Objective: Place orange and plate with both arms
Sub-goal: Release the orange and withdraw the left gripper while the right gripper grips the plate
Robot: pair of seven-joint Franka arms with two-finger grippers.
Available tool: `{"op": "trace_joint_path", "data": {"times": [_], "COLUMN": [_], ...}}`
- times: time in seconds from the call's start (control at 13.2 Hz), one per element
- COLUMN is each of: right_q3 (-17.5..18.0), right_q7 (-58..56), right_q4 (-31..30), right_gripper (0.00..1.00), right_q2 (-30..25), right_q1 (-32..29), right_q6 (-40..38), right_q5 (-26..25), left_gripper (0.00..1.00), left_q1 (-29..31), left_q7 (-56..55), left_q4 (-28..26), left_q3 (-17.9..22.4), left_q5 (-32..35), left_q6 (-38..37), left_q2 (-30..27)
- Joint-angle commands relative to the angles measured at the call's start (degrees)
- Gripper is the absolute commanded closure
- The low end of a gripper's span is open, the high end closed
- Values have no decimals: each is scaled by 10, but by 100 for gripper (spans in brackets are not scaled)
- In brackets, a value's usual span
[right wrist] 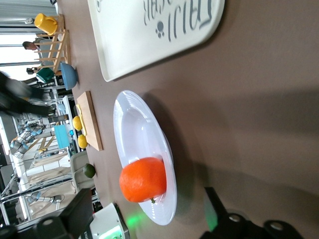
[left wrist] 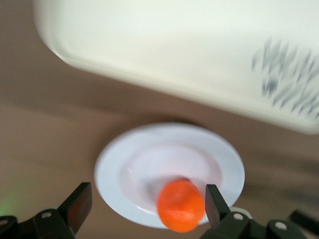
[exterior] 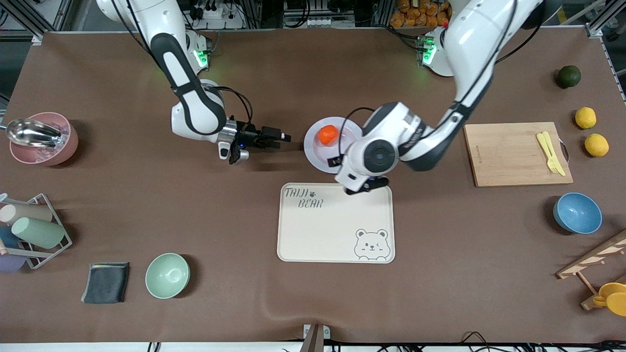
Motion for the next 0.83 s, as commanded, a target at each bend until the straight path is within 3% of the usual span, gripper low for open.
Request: {"op": "trace_joint_path", "data": {"times": [0.0, 0.3, 0.61, 0.76], "right_q3": [-6, -6, -6, -6], "right_q7": [-56, -74, -75, -76], "right_q4": [6, 18, 41, 49], "right_gripper": [10, 27, 39, 41], "right_q2": [25, 47, 70, 80], "right_q1": [25, 37, 69, 73], "right_q6": [7, 5, 8, 9], "right_q5": [60, 96, 150, 154], "left_gripper": [0, 0, 0, 0], "left_q1": [60, 134, 172, 182], "left_q7": [-3, 11, 83, 122], "left_q4": [7, 24, 24, 22], "left_q3": [-3, -5, -4, -4], "left_q5": [30, 113, 145, 151], "left_q6": [-13, -12, -13, -14], "left_q2": [-35, -38, -51, -70]}}
